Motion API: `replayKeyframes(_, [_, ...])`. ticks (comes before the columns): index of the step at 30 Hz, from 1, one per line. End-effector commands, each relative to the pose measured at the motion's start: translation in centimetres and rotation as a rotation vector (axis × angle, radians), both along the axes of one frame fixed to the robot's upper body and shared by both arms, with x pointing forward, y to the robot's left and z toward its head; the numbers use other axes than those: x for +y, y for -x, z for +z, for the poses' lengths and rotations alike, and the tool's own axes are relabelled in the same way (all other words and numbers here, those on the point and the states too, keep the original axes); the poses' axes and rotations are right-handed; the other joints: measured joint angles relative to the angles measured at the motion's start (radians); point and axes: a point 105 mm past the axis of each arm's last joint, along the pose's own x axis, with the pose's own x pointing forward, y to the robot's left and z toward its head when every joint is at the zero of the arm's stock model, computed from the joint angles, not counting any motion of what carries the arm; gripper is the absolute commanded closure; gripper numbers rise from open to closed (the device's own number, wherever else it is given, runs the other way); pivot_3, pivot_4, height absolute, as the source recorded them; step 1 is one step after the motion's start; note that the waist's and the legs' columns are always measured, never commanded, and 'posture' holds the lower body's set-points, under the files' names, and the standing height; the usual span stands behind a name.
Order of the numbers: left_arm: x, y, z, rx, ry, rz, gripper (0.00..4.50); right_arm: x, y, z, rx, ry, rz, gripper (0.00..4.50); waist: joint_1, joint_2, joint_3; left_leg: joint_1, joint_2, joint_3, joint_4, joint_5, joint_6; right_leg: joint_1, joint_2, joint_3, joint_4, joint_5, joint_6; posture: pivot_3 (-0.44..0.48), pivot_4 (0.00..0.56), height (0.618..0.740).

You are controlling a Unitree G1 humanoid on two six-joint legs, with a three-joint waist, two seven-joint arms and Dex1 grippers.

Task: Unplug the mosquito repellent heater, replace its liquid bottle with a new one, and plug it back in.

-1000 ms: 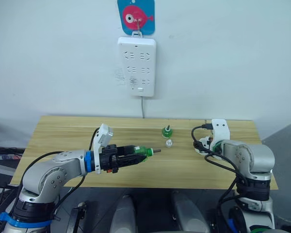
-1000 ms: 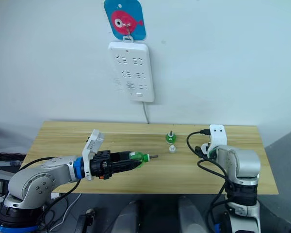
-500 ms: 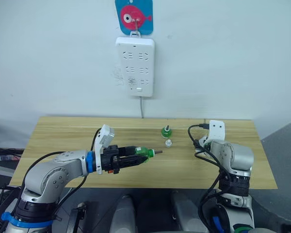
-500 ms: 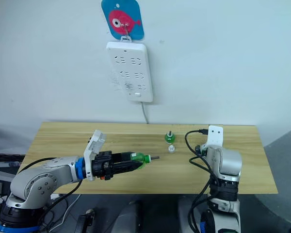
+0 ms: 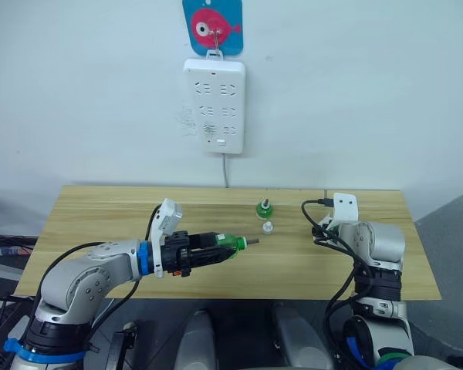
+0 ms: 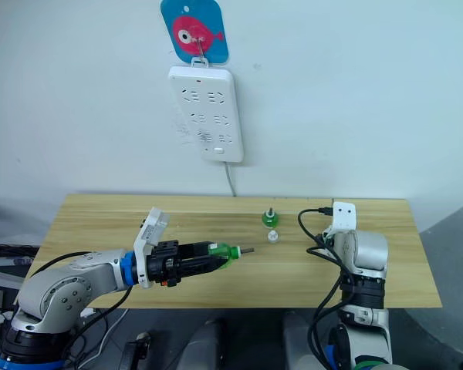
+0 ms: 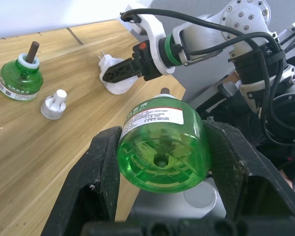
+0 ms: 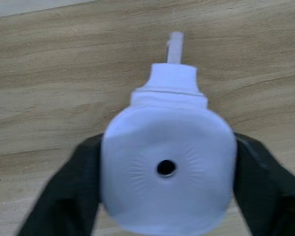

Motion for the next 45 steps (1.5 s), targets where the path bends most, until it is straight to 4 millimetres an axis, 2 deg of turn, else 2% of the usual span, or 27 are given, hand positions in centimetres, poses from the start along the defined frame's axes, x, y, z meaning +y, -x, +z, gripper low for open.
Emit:
replayKeyframes(1, [-0.4, 0.2, 0.6, -0.036, 0.014, -0.013, 2.17, 0.0, -0.1, 0.8, -0.027, -0.006, 0.031, 1.52, 0.0, 0.0, 0.0, 0.0, 0.0, 0.0, 0.0, 0.0, 0.0, 0.0, 0.0, 0.0, 0.0, 0.0, 0.0, -0.097, 0.235, 0.725])
replayKeyframes(5, [-0.3, 0.0, 0.9, -0.039, 0.025, -0.008, 2.17, -0.4, -0.4, 2.2, -0.085, 0.004, 0.079, 1.52, 0.0, 0.0, 0.0, 0.0, 0.0, 0.0, 0.0, 0.0, 0.0, 0.0, 0.0, 0.0, 0.0, 0.0, 0.0, -0.097, 0.235, 0.725])
replayKeyframes(8, [-0.2, -0.4, 1.7, -0.036, 0.054, -0.001, 2.17, -0.2, -0.9, 4.6, -0.194, -0.038, 0.189, 1.52, 0.0, 0.0, 0.0, 0.0, 0.0, 0.0, 0.0, 0.0, 0.0, 0.0, 0.0, 0.0, 0.0, 0.0, 0.0, -0.108, 0.235, 0.725])
replayKeyframes(10, [0.1, -0.9, 2.9, -0.029, 0.102, 0.007, 2.17, 0.1, -0.6, 6.8, -0.29, -0.11, 0.334, 1.52, 0.001, 0.0, 0.0, 0.0, 0.0, 0.0, 0.0, 0.0, 0.0, 0.0, 0.0, 0.0, 0.0, 0.0, 0.0, -0.115, 0.235, 0.725])
replayKeyframes(14, [0.8, -2.0, 6.1, 0.001, 0.232, 0.023, 2.17, 2.3, 1.6, 12.3, -0.507, -0.323, 0.653, 1.52, 0.001, 0.0, 0.0, 0.0, 0.0, 0.0, 0.0, 0.0, 0.0, 0.001, 0.0, -0.001, -0.001, 0.0, 0.0, -0.134, 0.234, 0.725])
replayKeyframes(16, [0.9, -2.0, 7.8, 0.021, 0.291, -0.007, 2.17, 3.6, 3.1, 15.8, -0.648, -0.487, 0.788, 1.52, -0.008, 0.0, 0.0, 0.0, 0.0, -0.001, 0.0, 0.0, 0.0, 0.001, 0.0, -0.001, 0.0, 0.0, 0.0, -0.147, 0.232, 0.725])
replayKeyframes(19, [0.7, -1.2, 9.4, 0.048, 0.31, -0.095, 2.17, 5.1, 5.8, 18.5, -0.666, -0.728, 0.982, 1.52, -0.021, 0.0, 0.0, 0.0, 0.0, 0.0, 0.0, 0.0, 0.0, 0.002, 0.0, -0.001, 0.0, 0.0, 0.0, -0.152, 0.23, 0.725])
replayKeyframes(22, [0.4, -1.1, 10.0, 0.055, 0.312, -0.123, 2.17, 6.3, 7.6, 19.5, -0.637, -0.845, 1.107, 1.52, -0.023, 0.0, 0.002, 0.0, 0.0, -0.001, 0.001, 0.0, 0.0, 0.001, 0.0, -0.002, 0.001, 0.0, 0.0, -0.148, 0.232, 0.725])
replayKeyframes(28, [-0.2, -0.6, 11.1, 0.048, 0.326, -0.173, 2.17, 7.2, 9.0, 19.9, -0.591, -0.946, 1.186, 1.52, -0.023, 0.0, 0.001, 0.0, 0.0, -0.001, 0.0, 0.0, 0.0, 0.001, 0.0, -0.002, 0.0, 0.0, 0.0, -0.14, 0.233, 0.725])
replayKeyframes(35, [-0.6, 0.0, 11.2, 0.059, 0.32, -0.209, 2.17, 7.7, 8.7, 20.3, -0.612, -0.993, 1.153, 1.52, -0.023, 0.0, 0.001, 0.0, 0.0, -0.001, 0.001, 0.0, 0.0, 0.001, 0.0, -0.002, 0.0, 0.0, 0.0, -0.134, 0.233, 0.725])
replayKeyframes(45, [-1.2, -0.3, 11.2, 0.042, 0.349, -0.2, 2.17, 8.3, 8.9, 20.8, -0.603, -1.02, 1.13, 1.52, -0.022, 0.0, 0.001, 0.0, 0.0, -0.001, 0.001, 0.0, 0.0, 0.001, 0.0, -0.001, 0.0, 0.0, 0.0, -0.131, 0.23, 0.725])
